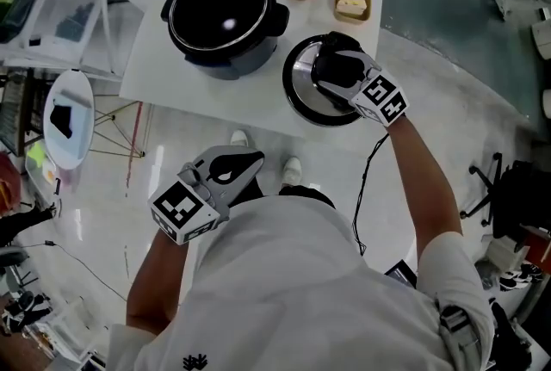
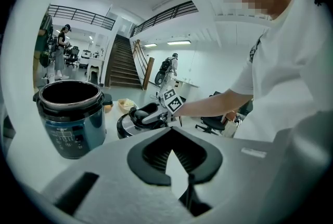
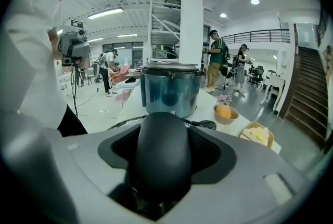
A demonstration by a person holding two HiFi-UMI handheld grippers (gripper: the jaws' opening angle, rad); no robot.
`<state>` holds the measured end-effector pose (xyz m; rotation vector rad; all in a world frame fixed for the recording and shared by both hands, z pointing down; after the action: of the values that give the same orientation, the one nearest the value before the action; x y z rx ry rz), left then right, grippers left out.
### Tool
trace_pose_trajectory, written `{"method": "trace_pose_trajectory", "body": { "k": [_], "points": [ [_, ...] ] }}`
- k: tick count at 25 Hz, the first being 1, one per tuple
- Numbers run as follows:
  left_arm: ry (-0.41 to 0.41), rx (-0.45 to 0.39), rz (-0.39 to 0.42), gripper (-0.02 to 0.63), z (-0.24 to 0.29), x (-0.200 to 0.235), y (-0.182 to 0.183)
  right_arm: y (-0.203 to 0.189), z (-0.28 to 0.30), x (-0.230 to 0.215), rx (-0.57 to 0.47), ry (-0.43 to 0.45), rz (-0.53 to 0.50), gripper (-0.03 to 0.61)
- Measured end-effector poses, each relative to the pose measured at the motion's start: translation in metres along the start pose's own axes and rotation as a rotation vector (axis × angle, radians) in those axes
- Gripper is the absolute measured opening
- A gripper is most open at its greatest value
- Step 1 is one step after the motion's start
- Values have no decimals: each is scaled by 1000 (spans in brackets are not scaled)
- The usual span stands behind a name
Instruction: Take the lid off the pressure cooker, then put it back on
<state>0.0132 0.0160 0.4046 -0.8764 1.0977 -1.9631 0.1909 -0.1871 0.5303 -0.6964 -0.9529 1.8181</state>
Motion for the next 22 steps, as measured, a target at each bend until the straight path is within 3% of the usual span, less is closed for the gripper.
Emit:
{"method": "trace_pose_trajectory", "body": {
  "k": [22],
  "points": [
    [-9, 51, -31, 6, 7, 19, -7, -37, 38, 7, 15, -2, -12, 302]
  ]
}}
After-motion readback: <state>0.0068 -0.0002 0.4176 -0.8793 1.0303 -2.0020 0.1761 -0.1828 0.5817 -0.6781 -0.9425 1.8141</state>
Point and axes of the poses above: the fingertips, and each gripper's own axes: z forward along the fingers, x to its left, y out of its top, the point moved 5 cm from there along -z, backward along the fingers, and after that the axes turned 6 degrees about z, right-handed, at the moved point
